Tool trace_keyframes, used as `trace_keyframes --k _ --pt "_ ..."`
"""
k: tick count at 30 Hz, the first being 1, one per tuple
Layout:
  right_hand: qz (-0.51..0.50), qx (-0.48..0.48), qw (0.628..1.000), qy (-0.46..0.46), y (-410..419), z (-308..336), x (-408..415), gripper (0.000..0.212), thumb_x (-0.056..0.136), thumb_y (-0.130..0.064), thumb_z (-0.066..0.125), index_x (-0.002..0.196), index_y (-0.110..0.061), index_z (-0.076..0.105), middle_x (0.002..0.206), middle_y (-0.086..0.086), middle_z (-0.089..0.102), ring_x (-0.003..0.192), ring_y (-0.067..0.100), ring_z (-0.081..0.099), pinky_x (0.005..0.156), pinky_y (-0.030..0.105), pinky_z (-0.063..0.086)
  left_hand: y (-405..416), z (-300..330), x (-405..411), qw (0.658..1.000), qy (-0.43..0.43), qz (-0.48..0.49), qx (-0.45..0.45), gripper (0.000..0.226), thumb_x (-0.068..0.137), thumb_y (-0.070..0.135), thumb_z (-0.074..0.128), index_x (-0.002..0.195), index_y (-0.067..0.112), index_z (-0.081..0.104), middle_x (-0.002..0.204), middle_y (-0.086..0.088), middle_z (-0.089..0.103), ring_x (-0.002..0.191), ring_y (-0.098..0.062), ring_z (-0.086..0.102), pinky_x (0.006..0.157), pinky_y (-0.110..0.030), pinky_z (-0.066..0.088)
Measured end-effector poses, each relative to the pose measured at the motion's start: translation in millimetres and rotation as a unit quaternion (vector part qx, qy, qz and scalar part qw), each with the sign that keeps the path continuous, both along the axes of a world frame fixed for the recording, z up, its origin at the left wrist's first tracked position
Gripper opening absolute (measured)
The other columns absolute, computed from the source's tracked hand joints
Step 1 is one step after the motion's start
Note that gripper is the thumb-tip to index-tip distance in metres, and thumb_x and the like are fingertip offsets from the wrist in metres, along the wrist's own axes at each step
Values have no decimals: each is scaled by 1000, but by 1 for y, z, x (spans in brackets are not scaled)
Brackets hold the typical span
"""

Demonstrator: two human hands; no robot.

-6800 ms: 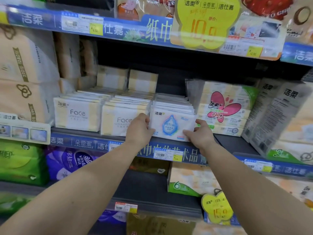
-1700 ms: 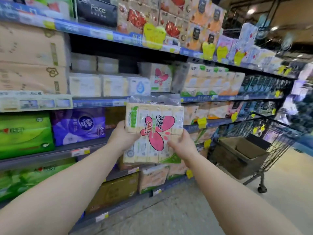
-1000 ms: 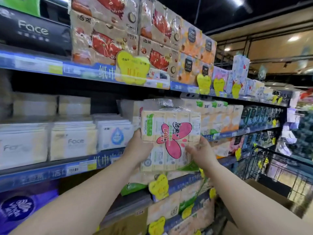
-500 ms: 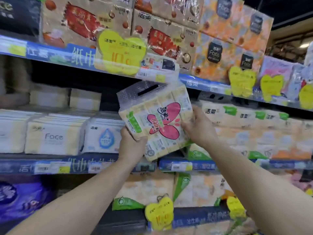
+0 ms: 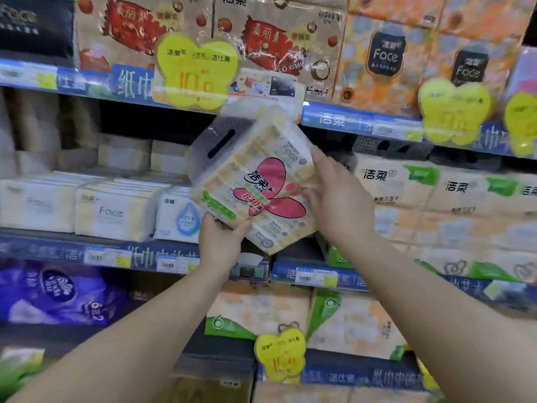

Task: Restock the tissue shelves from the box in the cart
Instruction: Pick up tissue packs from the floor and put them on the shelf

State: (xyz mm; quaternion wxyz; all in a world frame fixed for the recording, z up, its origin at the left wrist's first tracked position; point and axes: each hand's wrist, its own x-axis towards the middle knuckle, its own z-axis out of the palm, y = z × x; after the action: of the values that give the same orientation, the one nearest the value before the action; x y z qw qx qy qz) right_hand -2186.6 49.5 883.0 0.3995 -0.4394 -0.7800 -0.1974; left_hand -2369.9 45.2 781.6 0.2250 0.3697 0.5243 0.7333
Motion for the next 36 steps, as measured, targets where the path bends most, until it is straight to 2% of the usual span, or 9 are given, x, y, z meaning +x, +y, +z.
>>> trace_keyframes --k 2,5,11,15,21,24,28,33,36 --pt "-12 45 998 -52 1 8 -6 66 92 -25 58 149 -29 26 142 10 47 119 36 51 85 44 45 5 -6 9 999 -36 -20 -13 30 77 16 78 98 11 58 95 -12 70 84 -26 67 75 -41 57" --pt "-42 67 993 -88 10 19 -12 66 92 -17 58 147 -34 27 147 10 42 129 37 43 101 52 37 12 -6 29 982 -118 -130 -62 15 84 17 72 95 14 63 88 -9 70 73 -21 66 60 -27 59" --pt "-54 21 991 -121 33 26 -10 60 93 -21 56 146 -33 31 142 5 48 124 34 47 99 45 34 24 -6 26 952 -138 -203 -184 31 84 26 73 105 7 61 100 -13 68 75 -21 68 58 -28 60" --pt "-34 1 991 -133 47 18 -18 58 94 -21 53 147 -34 30 146 4 44 128 34 44 102 43 34 30 -9 16 941 -141 -210 -226 34 82 29 74 104 6 61 86 -11 68 69 -21 67 47 -28 56" --pt "-17 -11 991 -135 70 9 -20 58 95 -24 53 147 -36 31 151 1 40 134 31 40 105 44 33 28 -6 3 949 -60 -178 -252 23 87 29 69 87 7 61 71 -9 67 51 -16 63 45 -26 54" --pt "10 5 990 -140 80 -3 -28 57 93 -21 55 145 -34 35 149 1 42 135 31 39 108 47 30 30 -11 -4 972 130 -43 -192 26 86 34 69 74 12 61 68 -4 69 59 -20 66 61 -33 57" --pt "26 8 993 -111 94 -10 -37 59 92 -9 55 145 -28 37 150 10 40 138 35 33 115 50 18 24 -14 -14 928 322 83 -165 30 84 46 66 101 23 57 83 12 59 81 -14 58 71 -31 50" --pt "18 118 993 25 82 -61 -30 61 78 3 63 133 -20 50 135 18 49 126 37 42 104 52 35 28 -15 -26 932 328 130 -78 64 77 37 75 132 31 44 121 3 48 102 -17 58 82 -37 52" --pt "54 77 994 57 74 -109 -24 56 74 -3 69 126 -17 54 117 16 55 106 33 51 89 46 46 35 -20 -26 942 308 102 -82 83 71 29 81 139 33 32 124 0 46 112 -17 53 92 -41 50"
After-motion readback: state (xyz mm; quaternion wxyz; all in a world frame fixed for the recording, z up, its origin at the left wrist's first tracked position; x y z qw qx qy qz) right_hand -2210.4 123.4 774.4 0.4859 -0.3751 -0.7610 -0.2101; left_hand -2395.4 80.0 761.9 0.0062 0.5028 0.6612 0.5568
